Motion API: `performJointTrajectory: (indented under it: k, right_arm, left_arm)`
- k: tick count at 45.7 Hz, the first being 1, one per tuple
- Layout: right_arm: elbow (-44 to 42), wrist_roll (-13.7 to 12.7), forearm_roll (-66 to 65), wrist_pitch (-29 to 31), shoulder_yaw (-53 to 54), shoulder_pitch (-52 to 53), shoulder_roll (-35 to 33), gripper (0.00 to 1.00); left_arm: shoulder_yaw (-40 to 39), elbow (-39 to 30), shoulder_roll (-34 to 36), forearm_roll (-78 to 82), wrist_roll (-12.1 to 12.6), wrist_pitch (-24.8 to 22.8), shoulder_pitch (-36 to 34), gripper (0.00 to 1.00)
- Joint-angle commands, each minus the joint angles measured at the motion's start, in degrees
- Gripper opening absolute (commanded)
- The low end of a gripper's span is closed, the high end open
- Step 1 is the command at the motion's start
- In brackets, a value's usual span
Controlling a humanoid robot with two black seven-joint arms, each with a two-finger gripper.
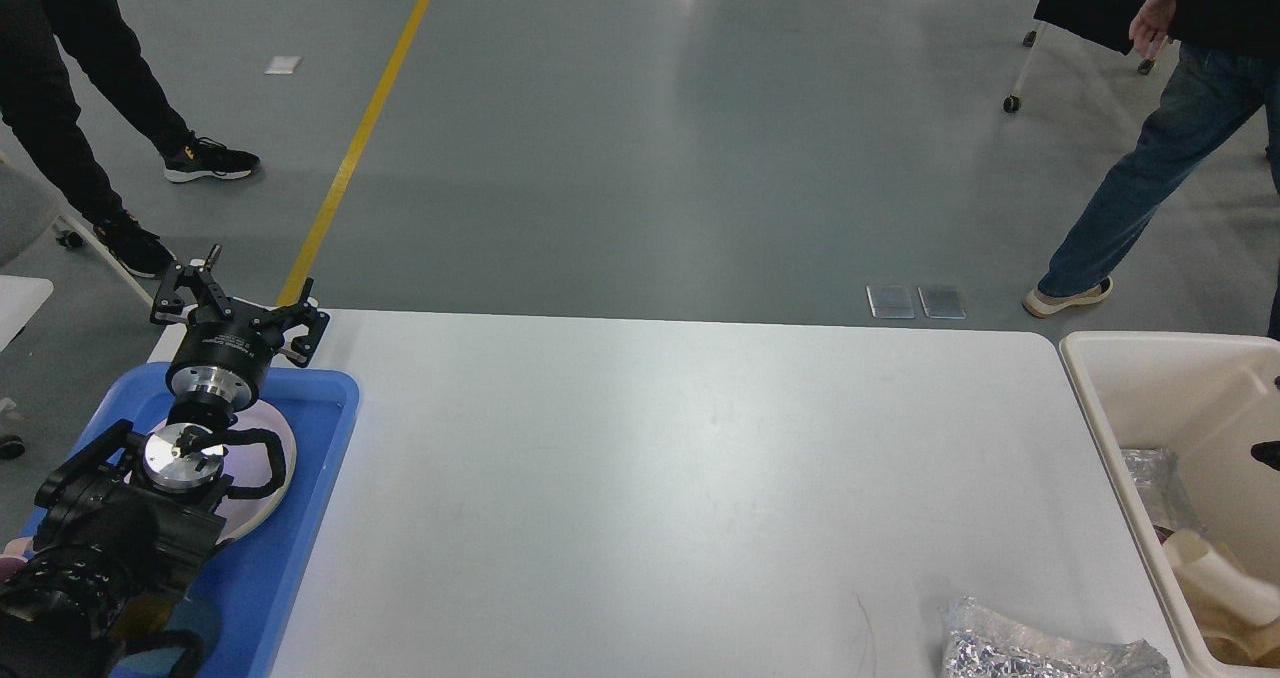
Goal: Tidy desktop
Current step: 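Lift the white paper cup and drop it into the white box, then lower the right gripper and grasp the remaining crumpled foil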
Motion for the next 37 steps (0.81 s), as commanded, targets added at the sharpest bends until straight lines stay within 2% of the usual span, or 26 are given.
performJointTrajectory:
  k: [1, 8, 17, 21, 26, 33, 37]
  right_arm:
    - [3.88, -0.01, 0.33, 0.98, -0.18, 2.94, 0.08, 1.00]
    - [16.09, -0.01, -0.37, 1.86, -1.84, 15.24, -0.88, 1.00]
    - [29.88, -0.01, -6.35, 8.45, -15.72, 33.78, 4.56, 1.00]
    - [36.22, -0.01, -6.26, 14.94, -20.12, 42.22, 6.76, 1.00]
    - [40.01, 0.08, -5.82, 26.62, -21.54, 50.93, 9.30, 1.00]
    - [42.46, 0.08, -5.73, 43.33, -21.62, 57.26, 12.21, 1.00]
    - [46.50, 0.08, -5.73, 50.11, -21.62, 61.22, 11.95, 1.00]
  left_arm:
    - [0.00, 0.00, 0.00, 0.07, 0.08, -0.01, 0.01, 0.96]
    - [0.00, 0.00, 0.00, 0.07, 0.00, -0.01, 0.01, 0.96]
    - [0.00, 0.00, 0.00, -0.01, 0.00, -0.01, 0.01, 0.96]
    - [0.00, 0.00, 0.00, 0.07, 0.00, -0.01, 0.01, 0.96]
    - [0.00, 0.00, 0.00, -0.01, 0.00, -0.01, 0.01, 0.96]
    - [0.00, 0.00, 0.00, -0.01, 0.00, -0.01, 0.01, 0.96]
    - [0.00, 0.00, 0.00, -0.01, 0.08, -0.01, 0.01, 0.96]
